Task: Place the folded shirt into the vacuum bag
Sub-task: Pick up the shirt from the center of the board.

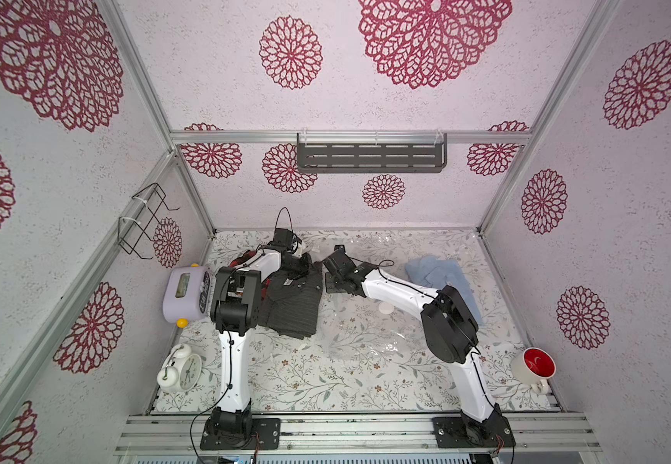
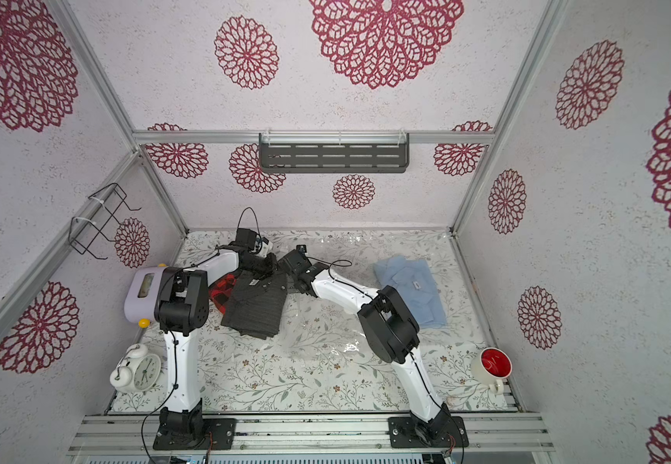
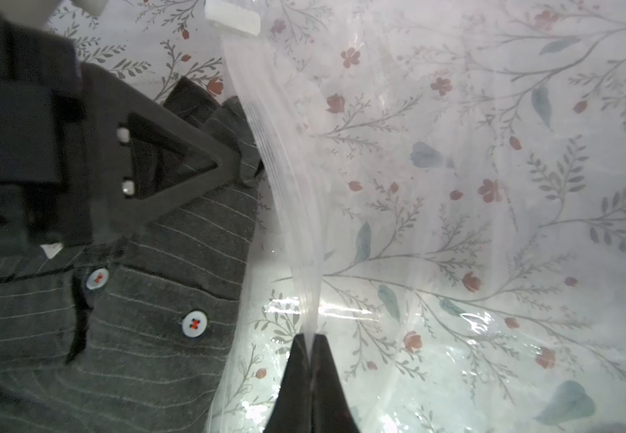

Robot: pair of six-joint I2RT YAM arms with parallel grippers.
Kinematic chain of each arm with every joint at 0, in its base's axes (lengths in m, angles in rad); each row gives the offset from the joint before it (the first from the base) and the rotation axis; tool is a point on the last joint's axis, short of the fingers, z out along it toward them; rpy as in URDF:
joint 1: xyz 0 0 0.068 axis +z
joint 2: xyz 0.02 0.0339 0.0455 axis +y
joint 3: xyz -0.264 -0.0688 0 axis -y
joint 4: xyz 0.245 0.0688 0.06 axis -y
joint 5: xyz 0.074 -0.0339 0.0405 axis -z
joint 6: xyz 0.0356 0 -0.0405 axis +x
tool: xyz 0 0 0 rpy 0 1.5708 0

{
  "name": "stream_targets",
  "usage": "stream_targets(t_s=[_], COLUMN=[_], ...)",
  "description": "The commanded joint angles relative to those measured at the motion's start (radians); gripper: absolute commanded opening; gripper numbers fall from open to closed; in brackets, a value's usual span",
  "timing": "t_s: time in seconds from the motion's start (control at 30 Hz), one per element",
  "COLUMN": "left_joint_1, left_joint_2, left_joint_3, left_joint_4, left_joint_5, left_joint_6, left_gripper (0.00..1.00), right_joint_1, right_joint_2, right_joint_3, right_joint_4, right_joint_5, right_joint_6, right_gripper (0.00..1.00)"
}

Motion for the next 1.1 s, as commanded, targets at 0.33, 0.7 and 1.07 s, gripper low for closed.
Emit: stream_targets(t_s=[0.33, 0.7, 1.07], left_joint_1=[-0.001, 0.000, -0.003], left_joint_2=[0.023, 0.105, 0.071], left_joint_3=[0.191, 0.283, 0.205], left_joint_4=[-0.201, -0.215, -0.183], left_joint_5=[-0.052, -0.023, -0.122], left_joint_6=[-0.043, -0.110, -0.144], left_gripper=[0.00, 0.00, 0.50], right_joint_1=[0.049, 0.058, 0.060], right_joint_2=[-0.032, -0.052, -0.013], right_joint_3=[-0.025, -0.028, 0.018], right_joint_4=[-0.017, -0.007, -0.041], right_joint_5=[0.012, 0.015, 0.026], right_joint_6=[0.029, 0.027, 0.024], right_gripper=[0.00, 0.00, 0.00])
